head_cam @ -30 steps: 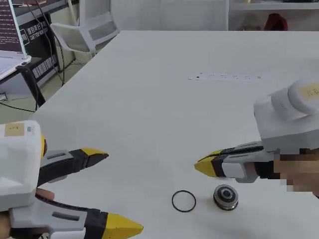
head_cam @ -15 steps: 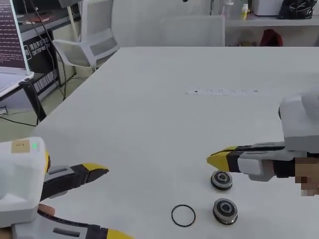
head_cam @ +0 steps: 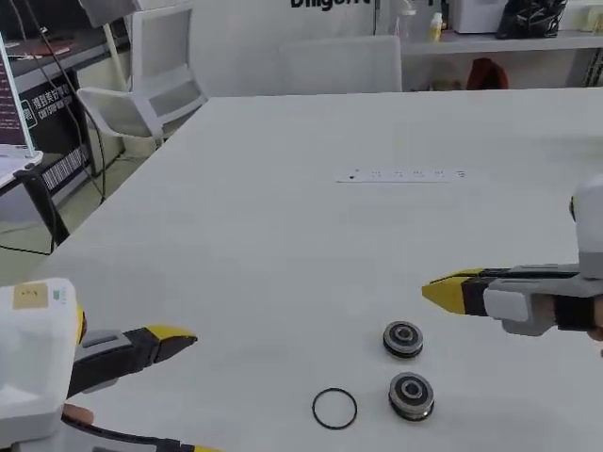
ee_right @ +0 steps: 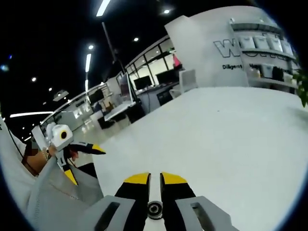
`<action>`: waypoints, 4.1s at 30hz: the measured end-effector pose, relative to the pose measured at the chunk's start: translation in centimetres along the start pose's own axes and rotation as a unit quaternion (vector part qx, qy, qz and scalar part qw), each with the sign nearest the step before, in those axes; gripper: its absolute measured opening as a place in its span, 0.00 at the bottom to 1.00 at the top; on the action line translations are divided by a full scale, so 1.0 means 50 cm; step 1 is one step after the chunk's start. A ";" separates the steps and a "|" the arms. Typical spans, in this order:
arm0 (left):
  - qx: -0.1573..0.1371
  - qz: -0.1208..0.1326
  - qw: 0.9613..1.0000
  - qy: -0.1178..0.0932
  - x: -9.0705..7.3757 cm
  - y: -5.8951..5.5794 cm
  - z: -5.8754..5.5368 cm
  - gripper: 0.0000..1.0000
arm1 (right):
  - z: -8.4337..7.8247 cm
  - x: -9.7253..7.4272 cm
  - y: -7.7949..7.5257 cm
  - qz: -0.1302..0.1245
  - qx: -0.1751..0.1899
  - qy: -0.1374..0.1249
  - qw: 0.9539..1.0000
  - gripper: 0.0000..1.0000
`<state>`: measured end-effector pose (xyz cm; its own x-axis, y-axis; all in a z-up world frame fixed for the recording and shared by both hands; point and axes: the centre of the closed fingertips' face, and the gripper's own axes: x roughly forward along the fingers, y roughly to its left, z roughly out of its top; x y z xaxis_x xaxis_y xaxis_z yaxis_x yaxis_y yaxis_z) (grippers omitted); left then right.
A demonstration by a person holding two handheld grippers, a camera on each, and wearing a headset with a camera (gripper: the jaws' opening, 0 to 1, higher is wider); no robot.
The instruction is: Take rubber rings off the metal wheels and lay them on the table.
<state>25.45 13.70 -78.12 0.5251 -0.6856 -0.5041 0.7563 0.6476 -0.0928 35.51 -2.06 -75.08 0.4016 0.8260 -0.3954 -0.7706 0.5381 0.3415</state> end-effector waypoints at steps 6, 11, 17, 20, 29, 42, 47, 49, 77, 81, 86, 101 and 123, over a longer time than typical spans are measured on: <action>0.013 -0.002 1.000 -0.024 -0.001 -0.003 0.021 0.90 | -0.015 -0.015 -0.009 -0.022 -0.010 0.005 1.000 0.08; 0.046 -0.002 0.999 -0.028 -0.005 -0.006 0.041 0.88 | -0.029 -0.022 -0.008 -0.022 -0.009 0.011 1.000 0.09; 0.076 -0.009 0.996 -0.037 -0.008 -0.007 0.090 0.89 | -0.046 -0.020 -0.020 -0.031 -0.011 0.026 0.999 0.10; 0.095 -0.016 0.994 -0.051 -0.007 -0.008 0.131 0.88 | -0.053 -0.020 -0.022 -0.030 -0.008 0.029 0.999 0.10; 0.160 -0.062 0.983 -0.058 0.043 -0.032 0.217 0.87 | -0.084 -0.017 -0.028 -0.027 0.000 0.051 0.998 0.11; 0.192 -0.124 0.971 -0.072 0.193 -0.085 0.285 0.83 | -0.119 -0.016 -0.035 -0.019 0.020 0.067 0.997 0.12; 0.187 -0.141 0.969 -0.071 0.239 -0.090 0.275 0.77 | -0.147 -0.008 -0.026 -0.005 0.001 0.097 0.995 0.13; 0.188 -0.143 0.969 -0.068 0.257 -0.091 0.262 0.75 | -0.158 -0.005 -0.023 -0.002 -0.003 0.109 0.994 0.14; 0.146 -0.168 0.975 0.014 0.341 -0.091 0.070 0.34 | -0.236 0.048 -0.023 0.015 -0.103 0.182 0.978 0.26; 0.137 -0.169 0.976 0.009 0.342 -0.093 0.070 0.28 | -0.238 0.054 -0.018 0.022 -0.110 0.181 0.977 0.26; 0.130 -0.172 0.976 0.014 0.345 -0.096 0.061 0.25 | -0.244 0.060 -0.014 0.023 -0.124 0.186 0.974 0.27; 0.130 -0.168 0.977 0.029 0.352 -0.096 0.039 0.19 | -0.245 0.063 -0.014 0.023 -0.150 0.187 0.971 0.18; 0.124 -0.159 0.979 0.013 0.354 -0.088 0.040 0.15 | -0.248 0.056 -0.015 0.028 -0.180 0.198 0.963 0.08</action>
<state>32.21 -1.93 -84.89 0.2398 -0.8293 -0.5048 0.9533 0.2994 -0.0391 31.07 -2.24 -87.03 0.1881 0.6848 -0.7040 -0.9363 0.3415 0.0820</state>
